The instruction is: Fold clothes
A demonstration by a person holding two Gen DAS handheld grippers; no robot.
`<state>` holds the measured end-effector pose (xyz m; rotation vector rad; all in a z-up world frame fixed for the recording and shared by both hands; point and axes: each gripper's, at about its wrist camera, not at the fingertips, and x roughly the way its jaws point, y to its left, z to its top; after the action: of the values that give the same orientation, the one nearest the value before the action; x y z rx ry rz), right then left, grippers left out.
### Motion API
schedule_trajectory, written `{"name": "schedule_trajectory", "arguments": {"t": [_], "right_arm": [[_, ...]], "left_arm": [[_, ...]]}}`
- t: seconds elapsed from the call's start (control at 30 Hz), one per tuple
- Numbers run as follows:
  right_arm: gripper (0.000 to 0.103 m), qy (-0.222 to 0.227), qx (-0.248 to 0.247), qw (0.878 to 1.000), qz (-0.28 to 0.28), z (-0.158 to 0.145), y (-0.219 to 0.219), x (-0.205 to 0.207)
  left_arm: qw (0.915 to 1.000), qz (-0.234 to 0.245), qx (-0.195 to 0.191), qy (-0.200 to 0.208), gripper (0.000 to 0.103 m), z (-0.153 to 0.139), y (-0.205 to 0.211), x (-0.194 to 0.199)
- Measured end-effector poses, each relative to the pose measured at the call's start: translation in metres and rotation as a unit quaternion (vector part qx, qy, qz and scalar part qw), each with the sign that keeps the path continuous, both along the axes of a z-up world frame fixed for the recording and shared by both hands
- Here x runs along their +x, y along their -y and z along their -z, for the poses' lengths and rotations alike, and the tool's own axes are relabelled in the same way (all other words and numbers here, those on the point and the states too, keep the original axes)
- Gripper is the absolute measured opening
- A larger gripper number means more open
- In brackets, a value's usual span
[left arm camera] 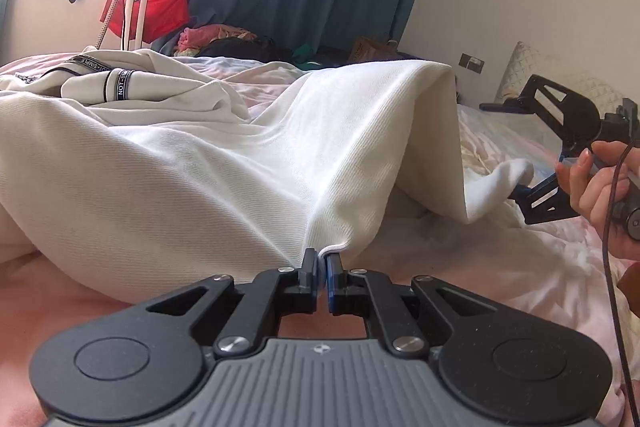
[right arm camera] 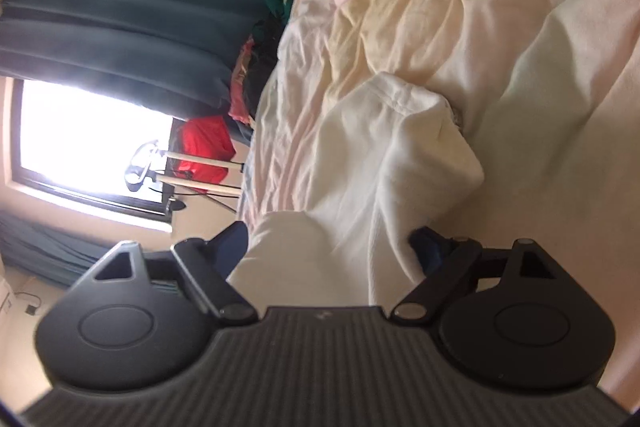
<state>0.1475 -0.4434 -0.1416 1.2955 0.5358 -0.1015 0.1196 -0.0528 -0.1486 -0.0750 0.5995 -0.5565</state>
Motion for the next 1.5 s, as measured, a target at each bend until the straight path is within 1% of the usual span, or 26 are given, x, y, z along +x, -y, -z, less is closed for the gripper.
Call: {"name": "schedule_trajectory", "arguments": {"t": [0.1, 0.13, 0.2, 0.23, 0.27, 0.4, 0.5, 0.57, 0.6, 0.67, 0.73, 0.8, 0.83, 0.87, 0.9, 0.97, 1.0, 1.1, 1.13, 1.17, 1.2, 1.3, 1.4, 1.43, 1.47, 1.5], "right_arm": [[0.085, -0.056, -0.018, 0.998, -0.011, 0.016, -0.007, 0.011], [0.075, -0.072, -0.026, 0.997, -0.012, 0.022, -0.010, 0.014], [0.049, -0.069, -0.046, 0.997, -0.003, 0.022, -0.014, 0.016], [0.014, -0.062, -0.062, 0.996, -0.004, 0.019, -0.016, 0.019], [0.006, -0.056, -0.083, 0.995, -0.007, 0.015, -0.016, 0.023], [0.005, 0.010, -0.119, 0.992, 0.041, -0.009, 0.004, 0.029], [0.005, 0.023, -0.149, 0.986, 0.077, -0.019, 0.032, 0.025], [0.005, 0.030, -0.159, 0.981, 0.104, -0.020, 0.052, 0.021], [0.005, 0.037, -0.159, 0.979, 0.119, -0.016, 0.063, 0.016], [0.005, 0.039, -0.164, 0.975, 0.145, -0.005, 0.085, 0.010], [0.005, 0.023, -0.149, 0.976, 0.160, 0.009, 0.106, 0.009], [0.005, 0.012, -0.139, 0.975, 0.173, 0.023, 0.122, 0.008], [0.005, 0.011, -0.142, 0.974, 0.176, 0.026, 0.124, 0.007], [0.005, 0.009, -0.146, 0.973, 0.176, 0.028, 0.123, 0.007], [0.005, 0.006, -0.150, 0.973, 0.176, 0.029, 0.121, 0.007], [0.005, 0.009, -0.152, 0.972, 0.178, 0.026, 0.118, 0.007], [0.005, 0.012, -0.156, 0.971, 0.179, 0.024, 0.118, 0.006], [0.005, 0.020, -0.166, 0.969, 0.180, 0.017, 0.117, 0.006], [0.005, 0.022, -0.168, 0.969, 0.180, 0.015, 0.117, 0.005], [0.005, 0.026, -0.168, 0.969, 0.180, 0.014, 0.117, 0.005], [0.005, 0.029, -0.168, 0.969, 0.180, 0.013, 0.117, 0.004], [0.005, 0.042, -0.155, 0.970, 0.184, 0.010, 0.119, 0.001], [0.005, 0.049, -0.154, 0.969, 0.186, 0.006, 0.119, 0.000], [0.005, 0.049, -0.161, 0.968, 0.184, 0.005, 0.119, 0.000], [0.005, 0.049, -0.167, 0.968, 0.183, 0.003, 0.119, 0.001], [0.005, 0.046, -0.182, 0.966, 0.180, 0.002, 0.117, 0.002]], "left_arm": [[0.9999, -0.006, -0.008, -0.013, 0.005, 0.000, -0.003, 0.004], [0.9998, -0.008, -0.011, -0.016, 0.005, 0.000, -0.003, 0.005], [0.9997, -0.009, -0.012, -0.019, 0.005, -0.001, -0.003, 0.005], [0.9997, -0.009, -0.014, -0.019, 0.005, -0.003, -0.003, 0.004], [0.9995, -0.010, -0.019, -0.021, 0.005, -0.004, -0.004, 0.002], [0.9980, -0.004, -0.058, -0.027, 0.009, -0.013, -0.012, 0.000], [0.9964, -0.005, -0.083, -0.020, 0.019, -0.024, -0.017, -0.005], [0.9945, -0.009, -0.103, -0.016, 0.046, -0.034, -0.023, -0.012], [0.9938, -0.013, -0.109, -0.015, 0.051, -0.039, -0.027, -0.017], [0.9917, -0.040, -0.120, -0.022, 0.079, -0.046, -0.041, -0.026], [0.9860, -0.081, -0.139, -0.042, 0.086, -0.050, -0.061, -0.032], [0.9675, -0.145, -0.186, -0.090, 0.087, -0.045, -0.094, -0.033], [0.9509, -0.186, -0.220, -0.114, 0.088, -0.040, -0.113, -0.033], [0.9256, -0.235, -0.263, -0.139, 0.088, -0.031, -0.135, -0.033], [0.8952, -0.282, -0.304, -0.162, 0.088, -0.022, -0.157, -0.034], [0.8200, -0.372, -0.382, -0.207, 0.084, -0.005, -0.200, -0.034], [0.7845, -0.401, -0.419, -0.219, 0.083, 0.003, -0.217, -0.034], [0.6931, -0.441, -0.524, -0.224, 0.082, 0.019, -0.249, -0.038], [0.6689, -0.452, -0.545, -0.227, 0.082, 0.023, -0.258, -0.038], [0.6540, -0.462, -0.553, -0.231, 0.078, 0.024, -0.264, -0.038], [0.6458, -0.471, -0.554, -0.233, 0.076, 0.024, -0.270, -0.038], [0.6423, -0.495, -0.537, -0.232, 0.064, 0.015, -0.286, -0.038], [0.6384, -0.518, -0.520, -0.231, 0.044, 0.005, -0.301, -0.038], [0.6427, -0.531, -0.504, -0.225, 0.028, -0.001, -0.307, -0.039], [0.6523, -0.549, -0.477, -0.214, 0.019, -0.012, -0.314, -0.040], [0.6608, -0.564, -0.452, -0.203, 0.017, -0.022, -0.320, -0.042]]}}
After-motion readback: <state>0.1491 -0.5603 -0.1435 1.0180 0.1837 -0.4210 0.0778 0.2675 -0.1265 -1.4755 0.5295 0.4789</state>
